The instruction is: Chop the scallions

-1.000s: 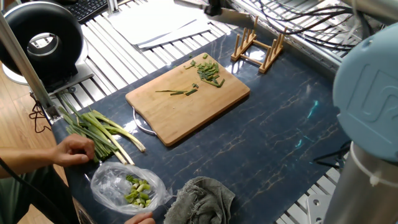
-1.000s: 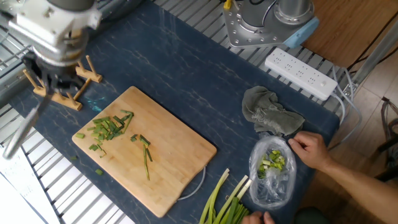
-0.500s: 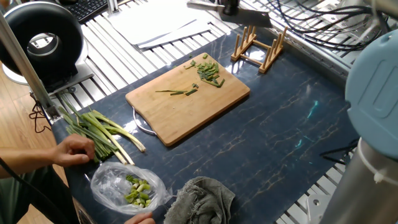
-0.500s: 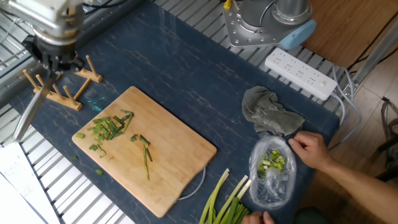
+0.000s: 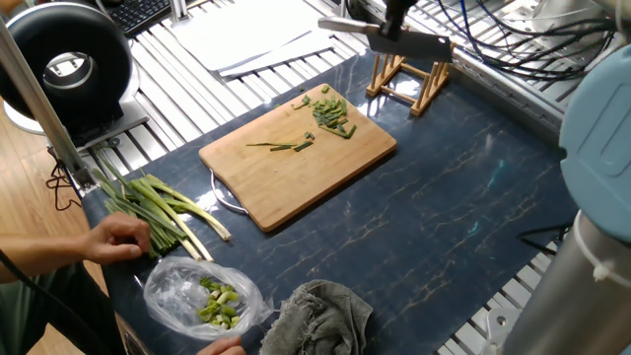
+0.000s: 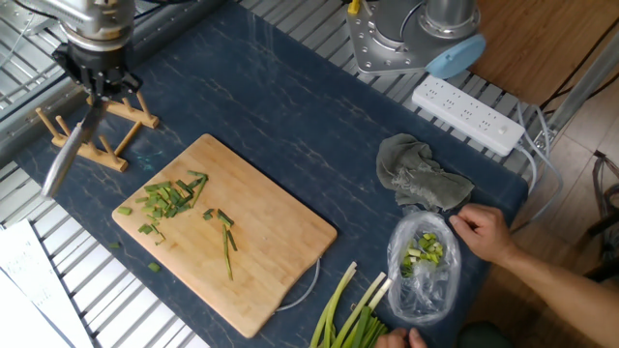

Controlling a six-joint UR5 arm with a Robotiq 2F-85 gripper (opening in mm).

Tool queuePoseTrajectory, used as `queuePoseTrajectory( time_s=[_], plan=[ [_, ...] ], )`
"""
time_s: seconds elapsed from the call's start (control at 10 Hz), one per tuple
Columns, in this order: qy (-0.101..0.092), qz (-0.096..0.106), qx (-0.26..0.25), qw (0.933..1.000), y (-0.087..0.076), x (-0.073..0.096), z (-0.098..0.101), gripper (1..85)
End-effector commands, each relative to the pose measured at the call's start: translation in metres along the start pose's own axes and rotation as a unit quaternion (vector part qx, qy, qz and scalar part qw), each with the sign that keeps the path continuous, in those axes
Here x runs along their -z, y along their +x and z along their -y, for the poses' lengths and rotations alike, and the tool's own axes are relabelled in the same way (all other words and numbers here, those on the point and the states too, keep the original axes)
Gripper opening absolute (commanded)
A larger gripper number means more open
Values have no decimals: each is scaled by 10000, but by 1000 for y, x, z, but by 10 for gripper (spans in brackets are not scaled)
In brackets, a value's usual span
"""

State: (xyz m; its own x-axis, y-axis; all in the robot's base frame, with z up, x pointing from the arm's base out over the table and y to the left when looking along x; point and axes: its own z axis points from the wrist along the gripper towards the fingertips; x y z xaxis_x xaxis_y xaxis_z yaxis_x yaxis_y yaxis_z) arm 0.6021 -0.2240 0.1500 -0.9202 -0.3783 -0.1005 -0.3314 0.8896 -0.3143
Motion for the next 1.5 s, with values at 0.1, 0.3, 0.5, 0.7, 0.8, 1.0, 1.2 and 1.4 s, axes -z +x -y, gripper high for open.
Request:
queuePoseTrajectory(
  time_s=[0.1, 0.3, 0.5, 0.7, 0.8, 1.0, 1.2, 1.4],
  plan=[
    [-97, 249, 92, 9996, 8, -18, 4, 13],
    [-114, 377, 46, 9992, 9, -28, 5, 13],
    [-109, 464, -61, 9988, 6, -35, 6, 13],
    [-182, 471, -177, 9986, 5, -41, 2, 13],
    [-232, 488, -190, 9984, 6, -45, 0, 13],
    [-299, 490, -130, 9983, 8, -54, -4, 13],
    [-352, 506, -37, 9981, 9, -61, -8, 13],
    [-439, 605, -32, 9972, 5, -66, -13, 23]
  ],
)
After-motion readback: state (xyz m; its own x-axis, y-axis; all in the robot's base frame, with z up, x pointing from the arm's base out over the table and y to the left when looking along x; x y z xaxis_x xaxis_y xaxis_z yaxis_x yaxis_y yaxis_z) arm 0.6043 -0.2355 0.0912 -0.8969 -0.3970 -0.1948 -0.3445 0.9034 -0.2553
